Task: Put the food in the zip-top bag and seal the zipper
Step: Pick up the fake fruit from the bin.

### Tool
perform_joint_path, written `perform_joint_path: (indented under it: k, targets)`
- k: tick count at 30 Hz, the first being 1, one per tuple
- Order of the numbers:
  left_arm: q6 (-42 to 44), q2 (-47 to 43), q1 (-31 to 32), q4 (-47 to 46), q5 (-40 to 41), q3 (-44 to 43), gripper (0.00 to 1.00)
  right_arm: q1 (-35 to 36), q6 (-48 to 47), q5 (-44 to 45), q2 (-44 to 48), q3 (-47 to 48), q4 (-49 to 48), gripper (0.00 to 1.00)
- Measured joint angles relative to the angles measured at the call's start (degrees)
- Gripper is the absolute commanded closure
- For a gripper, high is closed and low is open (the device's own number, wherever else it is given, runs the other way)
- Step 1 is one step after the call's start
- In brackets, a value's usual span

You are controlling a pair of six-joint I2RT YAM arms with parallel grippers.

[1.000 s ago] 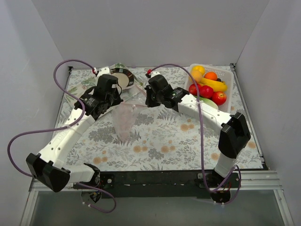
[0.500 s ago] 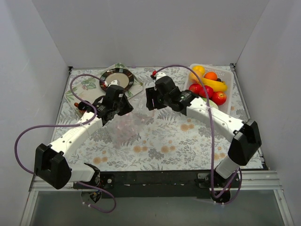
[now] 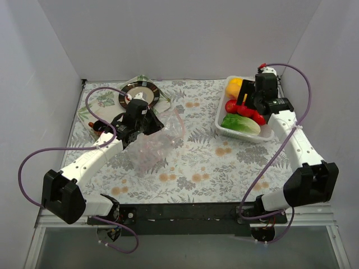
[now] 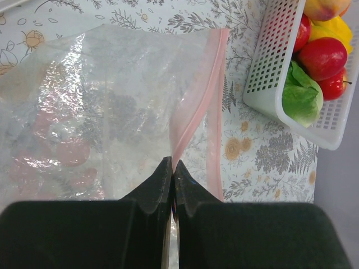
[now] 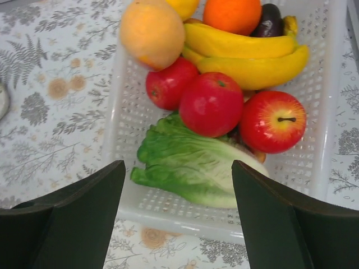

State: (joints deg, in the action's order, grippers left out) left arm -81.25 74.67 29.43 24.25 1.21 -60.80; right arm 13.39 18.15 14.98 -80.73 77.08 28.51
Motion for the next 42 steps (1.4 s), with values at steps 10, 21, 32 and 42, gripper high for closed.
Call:
perform_joint_path:
  k: [10,21,32,42]
  targets:
    - [2.0,0.1,0.0,-0.3,-2.8,-1.0,1.00,-6.3,-0.2,-9.0,-19.7,15.6,-4.0,0.04]
    - [3.2,1.4,0.0,-0.3,-3.9,-1.9,1.00,-6.3,1.0,-9.5,-32.5,29.0,-4.7,0.01]
    - [3.5,2.9,0.0,-0.3,-4.9,-3.0,1.00,-6.3,1.3,-11.2,-38.7,28.1,-4.5,0.07]
    - [3.5,3.8,0.0,-0.3,-5.0,-3.5,1.00,-6.4,2.4,-11.8,-38.2,26.2,-6.4,0.92]
